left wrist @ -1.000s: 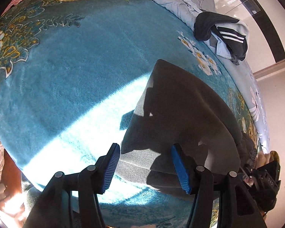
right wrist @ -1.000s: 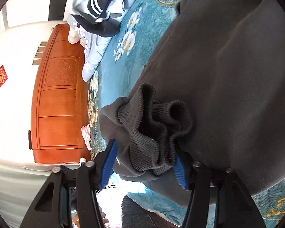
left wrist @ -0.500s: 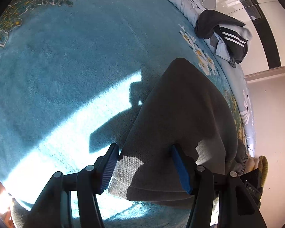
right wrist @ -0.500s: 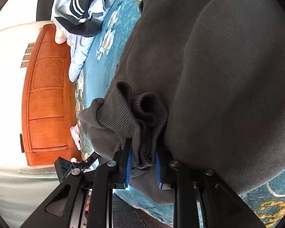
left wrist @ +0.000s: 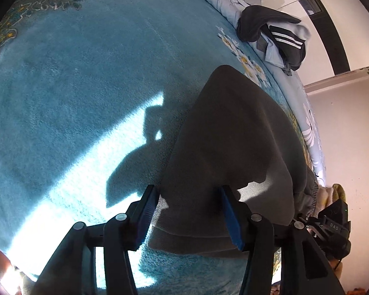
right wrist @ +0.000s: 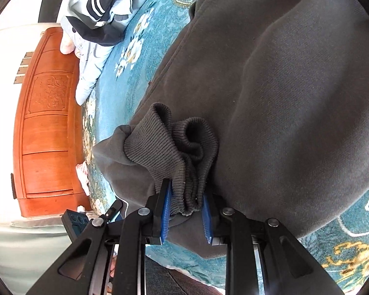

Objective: Fold clothes

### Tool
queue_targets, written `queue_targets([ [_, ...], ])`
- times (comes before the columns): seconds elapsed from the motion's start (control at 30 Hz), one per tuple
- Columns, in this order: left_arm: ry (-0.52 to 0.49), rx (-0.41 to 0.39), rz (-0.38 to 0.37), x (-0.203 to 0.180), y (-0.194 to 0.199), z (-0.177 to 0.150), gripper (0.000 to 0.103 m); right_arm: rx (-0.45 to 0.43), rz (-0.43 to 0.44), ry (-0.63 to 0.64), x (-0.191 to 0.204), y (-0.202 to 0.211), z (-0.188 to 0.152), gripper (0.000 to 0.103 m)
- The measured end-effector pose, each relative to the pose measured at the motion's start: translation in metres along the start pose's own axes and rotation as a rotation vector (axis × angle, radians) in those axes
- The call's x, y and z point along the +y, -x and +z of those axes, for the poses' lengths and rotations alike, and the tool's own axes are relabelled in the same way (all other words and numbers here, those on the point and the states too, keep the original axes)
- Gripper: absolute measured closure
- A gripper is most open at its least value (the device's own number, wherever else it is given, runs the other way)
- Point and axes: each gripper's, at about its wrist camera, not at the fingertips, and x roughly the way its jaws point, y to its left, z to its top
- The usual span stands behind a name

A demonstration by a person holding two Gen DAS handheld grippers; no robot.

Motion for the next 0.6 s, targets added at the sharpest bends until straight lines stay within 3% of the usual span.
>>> queue_targets([
  [0.03,0.01,-0.006,-0.014,0.002,0.001,0.0,0.048,0.0,-0.008,-0.002,0.002,0.0,-0.001,0.078],
  [0.17,0.037,-0.042,-0.041,0.007,0.005,-0.005,0.07,-0.006,-0.045,0.006,0.008,0.001,-0.003,0.078],
  [0.27,0.035,-0.071,-0.039,0.003,0.011,-0.005,0.08,-0.007,-0.071,0.009,0.009,0.001,-0.005,0.078],
  [0.47,0.044,-0.149,-0.062,0.0,0.035,0.003,0.085,-0.008,-0.127,0.072,0.026,0.0,-0.01,0.079],
  [0.6,0.036,-0.219,-0.047,0.009,0.067,0.017,0.085,0.011,-0.115,0.143,0.05,-0.009,-0.017,0.079],
])
